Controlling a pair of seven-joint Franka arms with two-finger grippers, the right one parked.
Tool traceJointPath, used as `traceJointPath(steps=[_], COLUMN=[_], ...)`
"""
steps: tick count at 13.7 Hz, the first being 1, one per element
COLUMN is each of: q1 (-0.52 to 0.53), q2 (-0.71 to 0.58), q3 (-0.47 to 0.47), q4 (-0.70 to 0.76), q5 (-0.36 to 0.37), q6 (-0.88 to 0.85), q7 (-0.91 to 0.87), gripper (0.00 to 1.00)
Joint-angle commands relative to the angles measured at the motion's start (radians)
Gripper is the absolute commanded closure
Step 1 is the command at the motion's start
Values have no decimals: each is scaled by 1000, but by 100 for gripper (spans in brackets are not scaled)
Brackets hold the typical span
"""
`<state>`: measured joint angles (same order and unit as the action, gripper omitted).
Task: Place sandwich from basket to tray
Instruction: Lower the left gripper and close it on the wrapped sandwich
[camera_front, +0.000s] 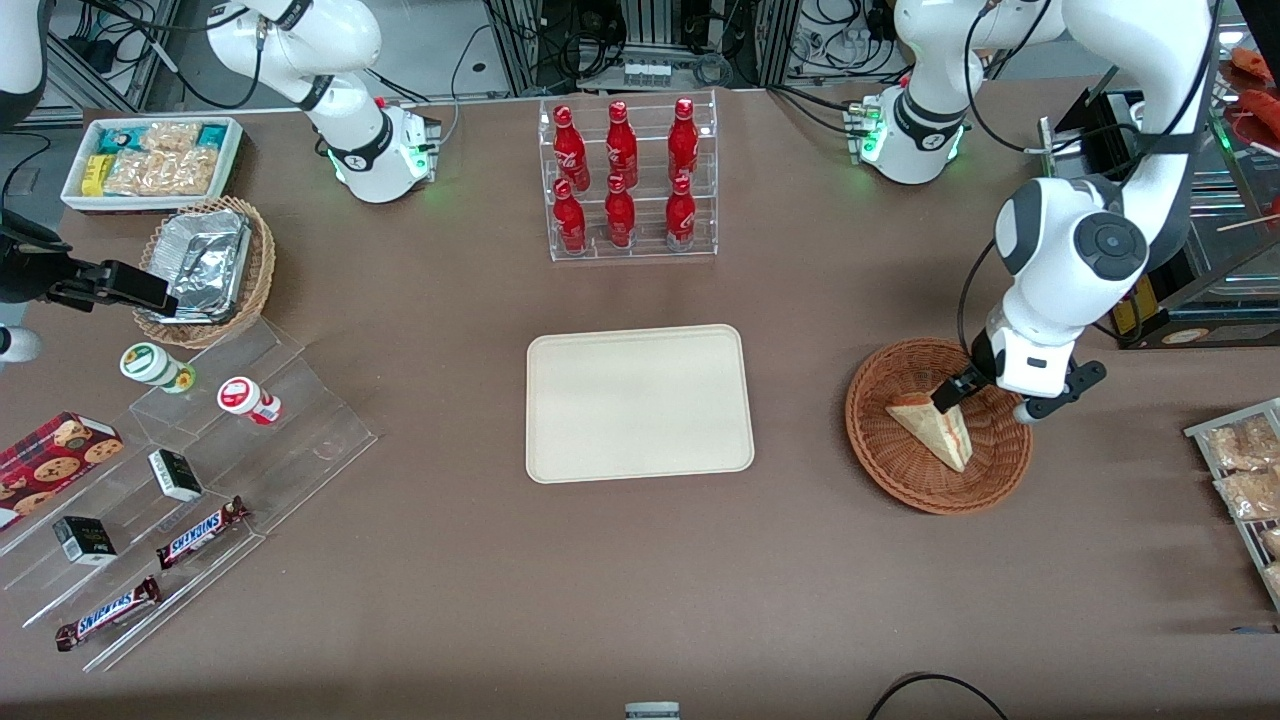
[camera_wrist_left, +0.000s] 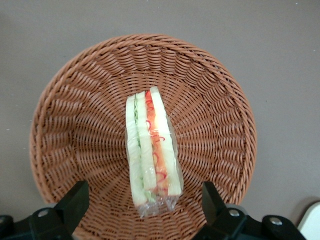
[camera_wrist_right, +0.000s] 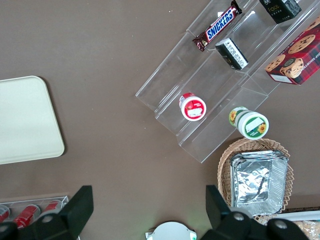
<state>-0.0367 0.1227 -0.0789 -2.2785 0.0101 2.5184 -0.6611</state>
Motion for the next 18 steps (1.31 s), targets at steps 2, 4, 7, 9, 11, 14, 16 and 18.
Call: traceJointPath(steps=[2, 4, 7, 9, 11, 14, 16, 18], q1=[-2, -2, -2, -3, -3, -3, -3, -2], q2=[35, 66, 86, 94, 106, 114, 112, 111], q3=[-4, -7, -8, -8, -10, -27, -27, -27], q4=[-56, -56, -56, -58, -58, -55, -53, -45], q5=[-12, -13, -12, -12, -12, -12, -12, -12], q6=[138, 184, 192, 194, 192, 192, 188, 181], q7=[-29, -61, -63, -63, -63, -63, -58, -45], gripper=[0, 0, 0, 0, 0, 6, 46, 96])
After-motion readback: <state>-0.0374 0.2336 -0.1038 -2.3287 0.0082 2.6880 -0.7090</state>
